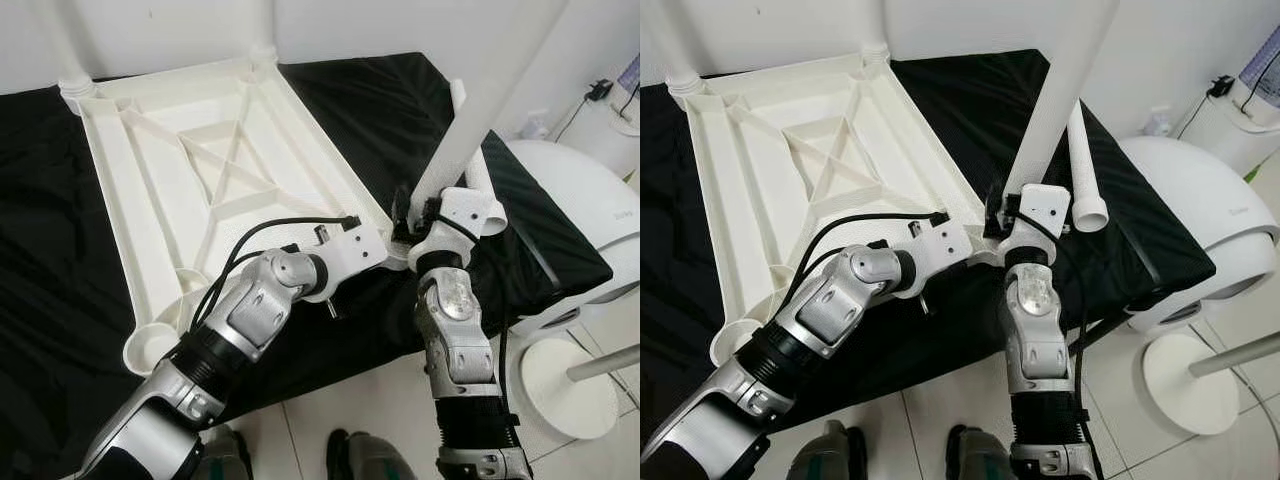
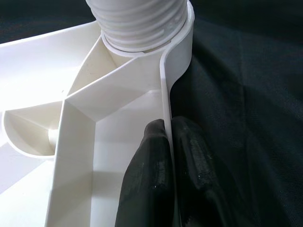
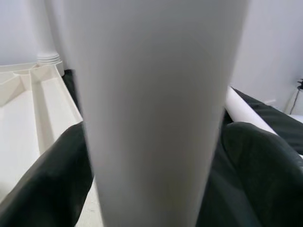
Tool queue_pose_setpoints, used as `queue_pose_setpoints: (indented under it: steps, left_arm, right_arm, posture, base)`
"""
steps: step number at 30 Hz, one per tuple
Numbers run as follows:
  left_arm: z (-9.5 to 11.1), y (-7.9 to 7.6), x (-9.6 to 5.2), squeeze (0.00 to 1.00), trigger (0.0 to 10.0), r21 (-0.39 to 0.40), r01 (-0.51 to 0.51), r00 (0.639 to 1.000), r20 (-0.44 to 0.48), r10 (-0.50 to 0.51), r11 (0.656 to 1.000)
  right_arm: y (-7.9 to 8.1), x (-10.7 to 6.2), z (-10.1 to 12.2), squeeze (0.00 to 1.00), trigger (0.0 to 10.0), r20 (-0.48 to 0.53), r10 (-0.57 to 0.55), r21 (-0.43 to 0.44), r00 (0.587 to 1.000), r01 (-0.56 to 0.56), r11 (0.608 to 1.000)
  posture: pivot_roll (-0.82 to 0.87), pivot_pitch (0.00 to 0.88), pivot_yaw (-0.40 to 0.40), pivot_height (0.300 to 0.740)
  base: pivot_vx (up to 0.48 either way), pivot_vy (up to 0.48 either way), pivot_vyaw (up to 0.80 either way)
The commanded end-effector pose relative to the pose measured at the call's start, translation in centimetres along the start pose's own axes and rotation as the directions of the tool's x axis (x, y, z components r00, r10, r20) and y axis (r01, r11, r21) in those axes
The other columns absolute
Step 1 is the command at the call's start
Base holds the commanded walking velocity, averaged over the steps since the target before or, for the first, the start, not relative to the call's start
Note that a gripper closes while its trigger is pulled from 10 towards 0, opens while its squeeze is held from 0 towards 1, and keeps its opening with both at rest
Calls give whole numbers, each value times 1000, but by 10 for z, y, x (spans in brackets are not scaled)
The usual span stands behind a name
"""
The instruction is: Building children table
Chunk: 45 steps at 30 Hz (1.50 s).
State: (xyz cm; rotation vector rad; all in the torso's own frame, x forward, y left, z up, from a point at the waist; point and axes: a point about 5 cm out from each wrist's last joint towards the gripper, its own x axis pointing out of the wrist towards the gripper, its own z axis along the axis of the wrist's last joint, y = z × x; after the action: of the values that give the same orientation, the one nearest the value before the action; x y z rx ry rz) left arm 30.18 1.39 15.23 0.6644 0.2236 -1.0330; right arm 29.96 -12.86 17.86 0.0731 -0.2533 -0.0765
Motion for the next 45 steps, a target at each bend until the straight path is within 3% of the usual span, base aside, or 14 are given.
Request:
queue_pose_setpoints:
  steps: [1,4,5,11,13,15,20,21,27,28,31,45]
  left_arm:
    - [-15,-5,1,0,10000,-7,1,998,-70,-1,1000]
    - [-15,-5,2,0,10000,-6,2,998,-70,-2,1000]
    - [-14,-6,2,0,10000,-5,3,998,-69,-4,1000]
    - [-14,-6,2,0,10000,-6,3,998,-68,-4,1000]
    - [-14,-5,2,0,10000,-6,3,998,-69,-3,1000]
    - [-14,-5,2,0,10000,-6,3,998,-69,-3,1000]
    - [-14,-5,2,0,10000,-8,1,998,-69,-2,1000]
    - [-14,-4,2,0,10000,-8,1,998,-69,-2,1000]
    - [-13,-4,2,0,10000,-8,4,998,-65,-4,1000]
    - [-12,-3,2,0,10000,-8,4,998,-65,-5,1000]
    - [-12,-2,2,0,10000,-7,5,998,-64,-5,1000]
    - [-9,-1,3,0,10000,-2,7,998,-59,-7,1000]
  right_arm:
    - [-8,-2,-6,1000,10000,-21,4,-2,1000,-4,1000]
    - [-7,-2,-7,1000,10000,-34,36,9,999,-36,999]
    - [-5,-3,-11,0,10000,-55,114,33,992,-113,993]
    - [-7,-6,-18,0,10000,-91,227,78,970,-220,972]
    - [-13,-7,-22,0,10000,-99,342,114,935,-330,937]
    - [-15,-8,-23,0,10000,-99,371,124,924,-358,925]
    - [-28,-11,-28,0,10000,-114,486,53,867,-483,874]
    - [-37,-10,-30,0,10000,-128,534,63,835,-531,845]
    - [-49,-7,-30,0,10000,-131,582,70,802,-578,813]
    - [-56,-4,-29,0,10000,-132,620,72,773,-617,784]
    - [-62,-1,-28,0,10000,-135,655,79,744,-650,755]
    - [-68,17,-23,0,10000,-118,700,11,704,-704,710]
  posture:
    - [-12,61,-63,740]
    - [-12,61,-63,740]
    - [-14,61,-64,740]
    - [-15,61,-63,740]
    - [-14,61,-62,740]
    - [-14,61,-62,740]
    - [-18,66,-60,740]
    - [-20,68,-56,740]
    - [-23,75,-47,740]
    - [-26,78,-39,740]
    - [-28,79,-34,740]
    - [-29,82,-28,740]
  base:
    - [0,0,0]
    - [0,0,0]
    - [0,0,0]
    - [0,0,0]
    - [0,0,0]
    - [0,0,0]
    - [0,0,0]
    - [0,0,0]
    - [0,0,0]
    - [0,0,0]
    - [0,0,0]
    - [0,0,0]
